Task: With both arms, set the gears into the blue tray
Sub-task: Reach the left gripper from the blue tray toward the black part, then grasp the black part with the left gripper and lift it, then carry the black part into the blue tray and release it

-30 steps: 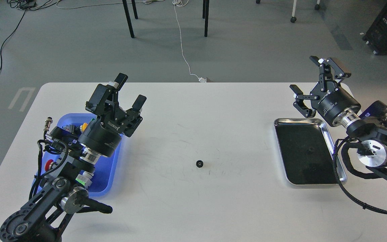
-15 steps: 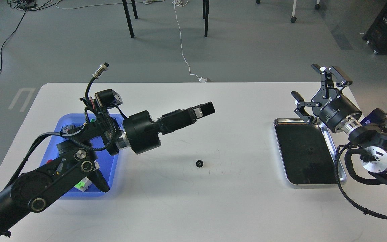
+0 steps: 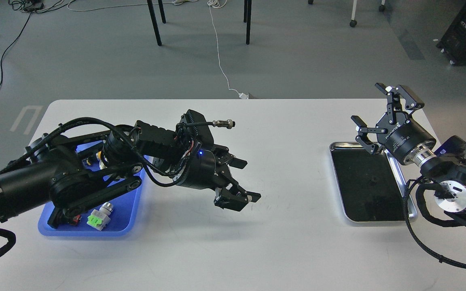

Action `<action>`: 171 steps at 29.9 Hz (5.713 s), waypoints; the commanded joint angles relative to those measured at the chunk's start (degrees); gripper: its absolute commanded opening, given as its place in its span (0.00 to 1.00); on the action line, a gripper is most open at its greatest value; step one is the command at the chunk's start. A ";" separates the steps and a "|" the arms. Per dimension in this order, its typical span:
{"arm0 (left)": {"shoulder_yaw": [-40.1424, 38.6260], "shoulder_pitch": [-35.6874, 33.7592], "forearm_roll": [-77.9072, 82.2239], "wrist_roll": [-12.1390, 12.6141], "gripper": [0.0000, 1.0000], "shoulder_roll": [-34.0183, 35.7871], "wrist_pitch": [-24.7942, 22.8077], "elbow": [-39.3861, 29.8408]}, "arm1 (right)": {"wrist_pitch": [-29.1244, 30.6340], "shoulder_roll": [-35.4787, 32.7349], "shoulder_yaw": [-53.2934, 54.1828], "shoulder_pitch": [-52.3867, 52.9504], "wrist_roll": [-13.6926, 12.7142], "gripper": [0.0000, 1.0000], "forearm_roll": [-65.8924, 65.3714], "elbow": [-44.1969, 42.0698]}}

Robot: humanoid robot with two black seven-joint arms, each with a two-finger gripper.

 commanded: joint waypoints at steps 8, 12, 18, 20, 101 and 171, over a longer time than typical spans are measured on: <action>8.90 -3.65 6.29 -1.21 0.94 -9.80 6.92 15.47 | -0.12 0.00 -0.01 -0.10 0.00 0.96 0.00 -0.17; 10.21 -3.38 6.29 -1.21 0.89 -12.18 6.92 17.68 | -0.12 0.00 -0.01 -0.01 0.00 0.96 0.00 -0.26; 11.36 -1.63 6.29 -1.21 0.82 -12.44 7.00 17.86 | -0.12 0.00 -0.01 -0.45 0.00 0.96 0.00 -0.17; 11.36 -1.10 6.29 -1.21 0.77 -12.18 7.00 17.95 | 0.06 0.00 -0.01 -0.54 0.00 0.96 0.00 -0.17; 10.04 -4.96 6.29 -1.21 0.16 4.60 8.76 11.45 | -0.12 1.58 1.04 -2.12 0.00 0.97 -0.62 -0.08; 9.42 4.88 6.29 -1.21 0.23 27.11 8.76 13.91 | -0.12 3.69 0.95 -2.91 0.00 0.97 -0.88 0.44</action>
